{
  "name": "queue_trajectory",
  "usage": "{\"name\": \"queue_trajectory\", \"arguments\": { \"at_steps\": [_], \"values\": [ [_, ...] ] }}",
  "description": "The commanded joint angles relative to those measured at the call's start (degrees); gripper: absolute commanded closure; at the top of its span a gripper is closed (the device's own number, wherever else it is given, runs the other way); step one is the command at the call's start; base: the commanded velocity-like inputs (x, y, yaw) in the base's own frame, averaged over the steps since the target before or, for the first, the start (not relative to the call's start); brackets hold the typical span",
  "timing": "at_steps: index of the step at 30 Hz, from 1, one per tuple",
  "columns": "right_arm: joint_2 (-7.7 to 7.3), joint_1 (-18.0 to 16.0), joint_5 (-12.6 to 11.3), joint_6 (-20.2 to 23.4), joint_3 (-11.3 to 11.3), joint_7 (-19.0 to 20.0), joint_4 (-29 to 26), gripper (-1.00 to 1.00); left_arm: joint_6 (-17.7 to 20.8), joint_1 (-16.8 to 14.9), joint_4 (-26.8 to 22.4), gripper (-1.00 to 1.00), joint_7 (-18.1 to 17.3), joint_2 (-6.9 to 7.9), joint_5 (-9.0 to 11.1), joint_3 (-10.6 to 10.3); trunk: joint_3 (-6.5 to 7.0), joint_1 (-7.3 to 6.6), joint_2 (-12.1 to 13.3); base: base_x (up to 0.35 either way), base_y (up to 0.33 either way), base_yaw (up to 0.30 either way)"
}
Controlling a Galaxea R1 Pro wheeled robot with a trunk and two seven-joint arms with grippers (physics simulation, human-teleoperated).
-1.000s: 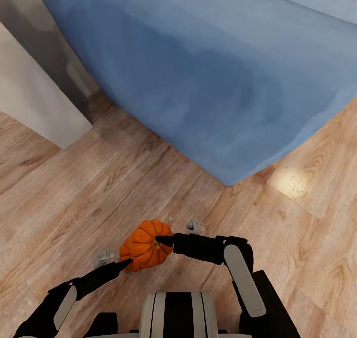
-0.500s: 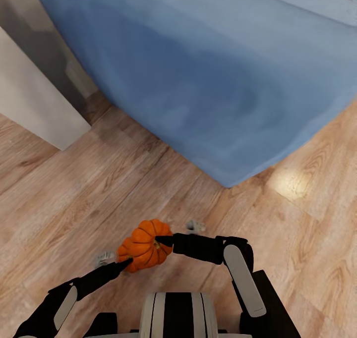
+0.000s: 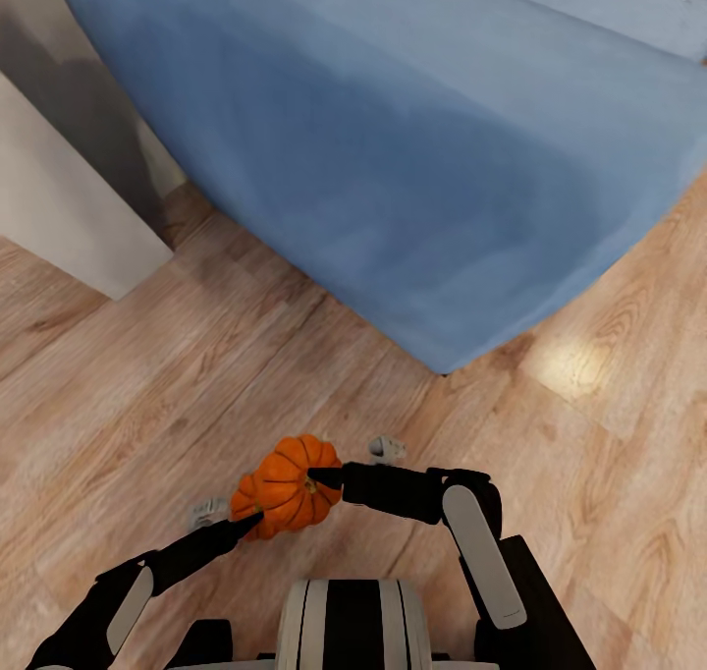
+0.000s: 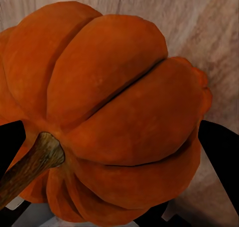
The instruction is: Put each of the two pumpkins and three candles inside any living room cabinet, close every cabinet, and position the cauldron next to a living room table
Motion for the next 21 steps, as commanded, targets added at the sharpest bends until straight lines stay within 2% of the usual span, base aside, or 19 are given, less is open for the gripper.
{"name": "queue_trajectory", "arguments": {
  "at_steps": [1, 17, 18, 21],
  "values": [
    [0.04, 0.0, -0.2, 0.2, 0.0, -0.1, 0.0, 1.0, 0.5, 0.0, 0.0, -1.0, -0.1, 0.0, 0.4, 0.1, -0.03, 0.0, 0.0, 0.153, 0.046, 0.0],
    [0.07, 0.0, -0.2, 0.2, 0.0, -0.1, 0.0, 1.0, 0.4, 0.0, 0.0, -1.0, -0.1, 0.0, 0.3, 0.0, -0.03, 0.0, 0.0, 0.041, 0.016, 0.0],
    [0.07, 0.0, -0.2, 0.2, 0.0, -0.1, 0.0, 1.0, 0.4, 0.0, 0.0, 1.0, -0.1, 0.0, 0.3, 0.0, -0.03, 0.0, 0.0, 0.001, 0.0, 0.0],
    [0.07, 0.0, -0.2, 0.2, 0.0, -0.1, 0.0, 1.0, 0.3, 0.0, 0.0, 1.0, -0.1, 0.0, 0.4, 0.1, -0.03, 0.0, 0.0, 0.0, 0.0, 0.0]
  ]
}}
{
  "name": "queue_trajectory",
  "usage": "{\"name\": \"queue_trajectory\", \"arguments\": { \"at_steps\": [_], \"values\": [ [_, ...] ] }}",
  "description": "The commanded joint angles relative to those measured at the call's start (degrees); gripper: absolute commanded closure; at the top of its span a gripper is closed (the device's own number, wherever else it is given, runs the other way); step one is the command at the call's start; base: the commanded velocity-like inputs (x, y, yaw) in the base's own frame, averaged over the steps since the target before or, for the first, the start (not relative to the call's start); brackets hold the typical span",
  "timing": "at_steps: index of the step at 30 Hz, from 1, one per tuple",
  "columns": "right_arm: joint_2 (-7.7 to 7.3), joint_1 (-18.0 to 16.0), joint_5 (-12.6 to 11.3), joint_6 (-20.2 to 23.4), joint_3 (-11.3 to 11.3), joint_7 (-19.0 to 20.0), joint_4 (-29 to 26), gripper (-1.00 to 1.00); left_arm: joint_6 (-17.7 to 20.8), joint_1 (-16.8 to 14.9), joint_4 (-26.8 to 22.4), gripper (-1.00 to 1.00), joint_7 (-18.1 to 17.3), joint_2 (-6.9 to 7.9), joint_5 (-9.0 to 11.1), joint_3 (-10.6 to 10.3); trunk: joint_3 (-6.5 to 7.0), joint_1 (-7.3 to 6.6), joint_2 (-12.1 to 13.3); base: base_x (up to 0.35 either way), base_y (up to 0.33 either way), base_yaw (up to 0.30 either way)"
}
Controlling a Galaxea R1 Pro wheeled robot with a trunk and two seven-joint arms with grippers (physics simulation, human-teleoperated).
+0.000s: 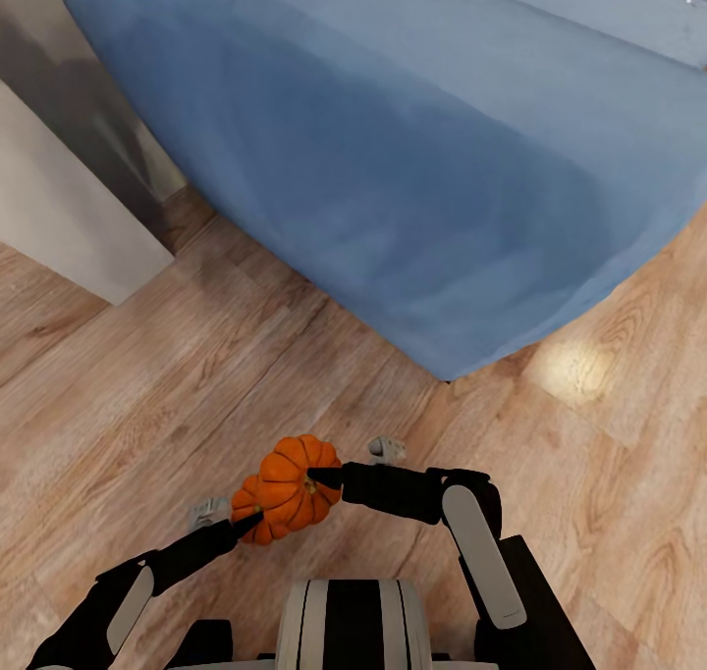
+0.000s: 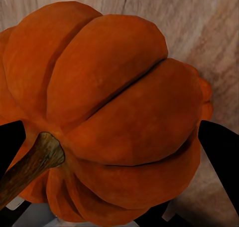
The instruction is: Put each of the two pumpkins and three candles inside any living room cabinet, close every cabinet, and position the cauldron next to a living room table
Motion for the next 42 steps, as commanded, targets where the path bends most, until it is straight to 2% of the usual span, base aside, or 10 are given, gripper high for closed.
{"name": "queue_trajectory", "arguments": {
  "at_steps": [1, 21, 26, 37, 42],
  "values": [
    [0.02, 0.0, -0.2, 0.2, 0.0, -0.1, 0.0, 1.0, 0.0, 0.0, 0.1, 1.0, 0.6, -0.01, -0.2, 0.3, -0.03, 0.0, 0.0, 0.0, 0.0, 0.0],
    [0.02, 0.0, -0.2, 0.2, 0.0, -0.1, 0.0, 1.0, 0.5, 0.0, 0.1, 1.0, 0.1, 0.05, 0.0, 0.6, -0.03, 0.0, 0.0, 0.0, 0.0, 0.0],
    [0.02, 0.0, -0.2, 0.2, 0.0, -0.1, 0.0, 1.0, 0.4, 0.0, 0.1, 1.0, 0.1, 0.07, 0.1, 0.6, 0.42, -0.05, 0.0, 0.0, 0.0, 0.0],
    [-0.11, 0.0, -0.2, 0.2, 0.0, -0.1, 0.0, 1.0, 0.7, 0.0, 0.1, 1.0, 0.6, 0.13, 0.1, 0.7, 2.85, -0.33, 0.2, 0.0, 0.0, 0.0],
    [-0.3, 0.0, -0.2, 0.2, -0.1, 0.0, 0.0, 1.0, 0.8, 0.0, 0.4, 1.0, 0.8, 1.06, 0.1, 0.8, 3.96, -0.46, 0.2, 0.0, 0.0, 0.0]
  ]
}}
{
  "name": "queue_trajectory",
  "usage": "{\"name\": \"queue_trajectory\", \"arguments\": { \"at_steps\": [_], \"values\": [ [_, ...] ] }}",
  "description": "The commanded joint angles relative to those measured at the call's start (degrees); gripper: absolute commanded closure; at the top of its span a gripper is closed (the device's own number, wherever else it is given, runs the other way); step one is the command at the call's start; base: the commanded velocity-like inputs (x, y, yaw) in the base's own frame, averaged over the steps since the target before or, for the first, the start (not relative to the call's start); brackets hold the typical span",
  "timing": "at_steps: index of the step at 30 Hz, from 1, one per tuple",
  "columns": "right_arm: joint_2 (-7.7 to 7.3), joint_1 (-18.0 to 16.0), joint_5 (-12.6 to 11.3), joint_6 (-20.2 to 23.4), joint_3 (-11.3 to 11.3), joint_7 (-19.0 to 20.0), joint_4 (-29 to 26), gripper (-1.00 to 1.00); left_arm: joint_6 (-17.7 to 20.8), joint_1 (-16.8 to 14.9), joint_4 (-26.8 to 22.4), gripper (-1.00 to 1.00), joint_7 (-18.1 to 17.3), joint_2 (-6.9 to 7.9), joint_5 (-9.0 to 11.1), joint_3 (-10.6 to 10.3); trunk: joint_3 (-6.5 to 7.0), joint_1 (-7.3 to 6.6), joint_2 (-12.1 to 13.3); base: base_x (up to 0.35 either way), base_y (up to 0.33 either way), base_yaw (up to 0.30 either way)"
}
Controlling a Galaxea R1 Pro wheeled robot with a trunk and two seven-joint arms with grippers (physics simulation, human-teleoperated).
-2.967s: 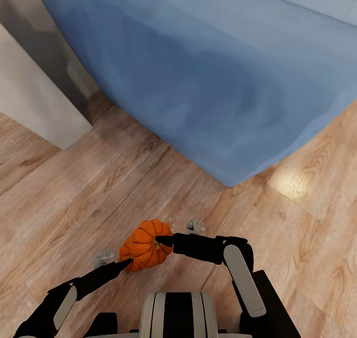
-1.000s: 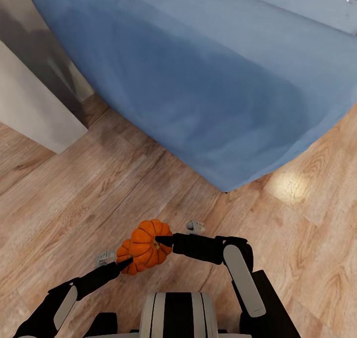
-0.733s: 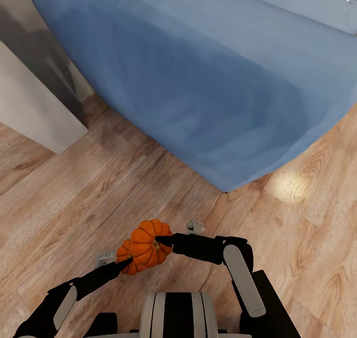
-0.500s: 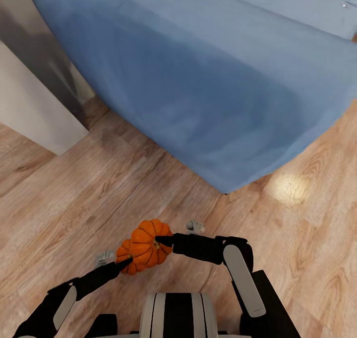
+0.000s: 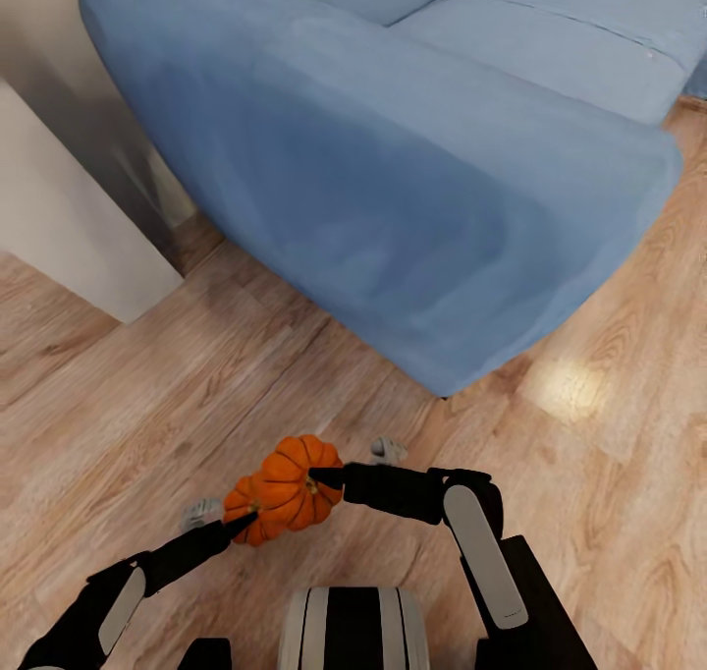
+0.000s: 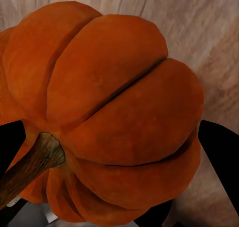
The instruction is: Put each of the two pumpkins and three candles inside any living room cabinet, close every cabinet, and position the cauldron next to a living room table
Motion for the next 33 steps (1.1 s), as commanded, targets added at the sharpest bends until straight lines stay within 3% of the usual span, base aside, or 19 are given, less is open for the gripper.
{"name": "queue_trajectory", "arguments": {
  "at_steps": [1, 5, 9, 10, 12, 15, 17, 20, 24, 28, 33],
  "values": [
    [-0.01, 0.0, -0.1, 0.2, 0.0, -0.1, 0.0, 1.0, 0.5, 0.0, 0.1, 1.0, 0.0, 0.33, 0.4, 0.0, 0.2, -0.03, 0.0, 0.0, 0.0, 0.0],
    [-0.17, 0.0, -0.1, 0.2, -0.1, -0.1, 0.0, 1.0, 0.5, 0.0, 0.4, 1.0, 0.5, 4.02, 0.5, 1.3, 1.09, -0.13, 0.1, 0.0, 0.0, 0.0],
    [-0.19, 0.0, -0.1, 0.2, -0.1, -0.1, 0.0, 1.0, 3.2, 0.0, 0.7, 1.0, -0.2, 9.57, 0.7, 8.2, 1.97, -0.24, 0.1, 0.0, 0.0, 0.0],
    [-0.19, 0.0, -0.1, 0.2, -0.2, -0.1, 0.0, 1.0, 5.7, 0.0, 0.7, 1.0, -0.5, 11.03, 0.7, 10.7, 2.19, -0.26, 0.1, 0.0, 0.0, 0.0],
    [-0.19, 0.0, -0.1, 0.2, -0.3, -0.1, 0.0, 1.0, 9.3, 0.0, 0.2, 1.0, -1.3, 12.67, 0.7, 12.9, 2.64, -0.32, 0.2, 0.0, 0.0, 0.0],
    [-0.19, 0.0, -0.1, 0.2, -0.5, -0.1, 0.2, 1.0, 15.4, 0.0, -2.3, 1.0, -6.7, 15.14, 0.4, 13.9, 3.3, -0.39, 0.2, 0.0, 0.0, 0.0],
    [-0.1, 0.0, -0.1, 0.2, -0.2, -0.1, 0.3, 1.0, 20.9, 0.1, -5.6, 1.0, -14.6, 17.76, 0.0, 14.1, 3.74, -0.44, 0.2, 0.0, 0.0, 0.0],
    [-0.02, 0.0, -0.1, 0.2, -0.1, -0.1, 0.4, 1.0, 25.2, 0.3, -6.9, 1.0, -22.6, 21.8, -0.1, 14.0, 4.41, -0.52, 0.3, 0.0, 0.0, 0.0],
    [-0.09, 0.0, -0.2, 0.2, -0.3, 0.0, 0.5, 1.0, 27.0, 0.3, -7.3, 1.0, -26.1, 23.57, -0.7, 13.9, 5.29, -0.62, 0.3, 0.0, 0.0, 0.0],
    [-0.1, 0.0, -0.1, 0.2, -0.5, 0.0, 0.6, 1.0, 29.2, 0.3, -7.3, 1.0, -26.5, 23.77, -3.2, 14.2, 6.18, -0.73, 0.4, 0.0, 0.0, 0.0],
    [-0.1, 0.0, -0.1, 0.2, -0.8, 0.0, 0.6, 1.0, 30.5, 0.3, -7.3, 1.0, -26.6, 23.9, -3.8, 14.4, 7.29, -0.86, 0.4, -0.127, 0.0, 0.0]
  ]
}}
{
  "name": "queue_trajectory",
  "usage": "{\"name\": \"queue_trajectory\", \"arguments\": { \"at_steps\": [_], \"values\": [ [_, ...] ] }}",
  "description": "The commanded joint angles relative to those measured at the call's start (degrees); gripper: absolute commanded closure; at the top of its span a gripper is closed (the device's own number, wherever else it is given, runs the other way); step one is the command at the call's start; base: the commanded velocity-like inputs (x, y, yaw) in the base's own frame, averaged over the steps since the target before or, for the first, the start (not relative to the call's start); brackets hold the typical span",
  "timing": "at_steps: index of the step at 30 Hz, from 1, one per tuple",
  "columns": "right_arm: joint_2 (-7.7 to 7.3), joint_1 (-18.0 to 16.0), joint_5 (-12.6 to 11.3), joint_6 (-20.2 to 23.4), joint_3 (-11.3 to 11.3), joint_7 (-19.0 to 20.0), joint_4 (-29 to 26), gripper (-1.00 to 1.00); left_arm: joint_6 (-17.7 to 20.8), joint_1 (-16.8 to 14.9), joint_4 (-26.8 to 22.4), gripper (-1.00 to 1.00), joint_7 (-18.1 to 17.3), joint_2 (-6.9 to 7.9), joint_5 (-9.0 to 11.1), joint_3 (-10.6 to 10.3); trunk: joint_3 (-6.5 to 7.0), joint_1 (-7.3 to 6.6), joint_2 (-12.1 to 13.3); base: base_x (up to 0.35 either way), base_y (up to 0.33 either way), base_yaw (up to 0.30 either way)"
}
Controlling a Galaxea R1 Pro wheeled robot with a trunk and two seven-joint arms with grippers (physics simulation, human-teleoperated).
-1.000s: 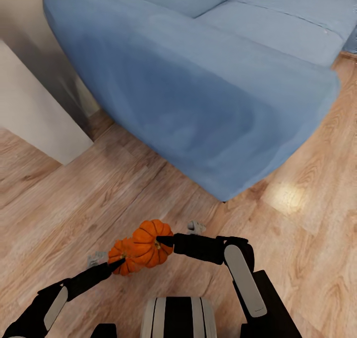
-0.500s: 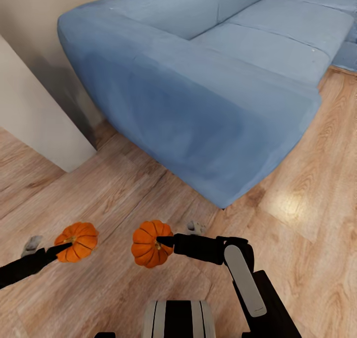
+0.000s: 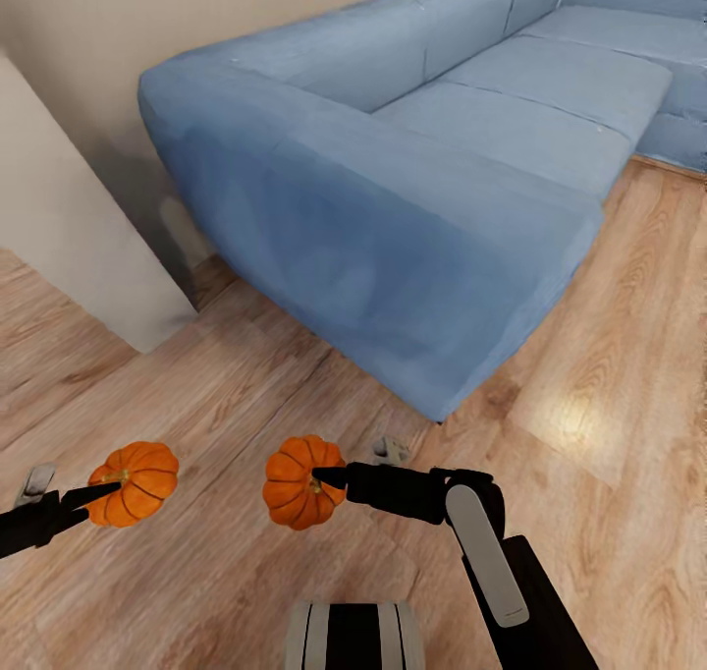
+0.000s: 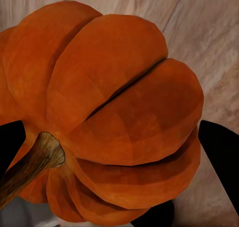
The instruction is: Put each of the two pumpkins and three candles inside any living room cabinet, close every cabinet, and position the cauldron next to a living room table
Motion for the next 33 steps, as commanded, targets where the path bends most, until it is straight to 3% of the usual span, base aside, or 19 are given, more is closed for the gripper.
{"name": "queue_trajectory", "arguments": {
  "at_steps": [1, 20, 33],
  "values": [
    [0.02, 0.0, -0.1, 0.2, 0.0, -0.1, 0.0, 1.0, 0.5, 0.0, 0.0, 1.0, 0.0, 0.0, 0.0, 0.0, 0.2, -0.06, 0.0, -0.24, 0.0, 0.0],
    [0.43, 0.0, -0.1, -0.4, 0.3, -0.1, 0.5, 1.0, 2.6, 0.0, 0.0, 1.0, -0.2, -0.03, 0.0, 0.0, 4.41, -0.55, 0.3, -0.027, 0.0, 0.0],
    [0.54, 0.0, -0.1, -0.4, 0.1, -0.1, 0.9, 1.0, 2.9, 0.0, 0.0, 1.0, 0.0, -0.19, 0.0, -0.3, 7.29, -0.89, 0.4, -0.212, 0.0, 0.0]
  ]
}}
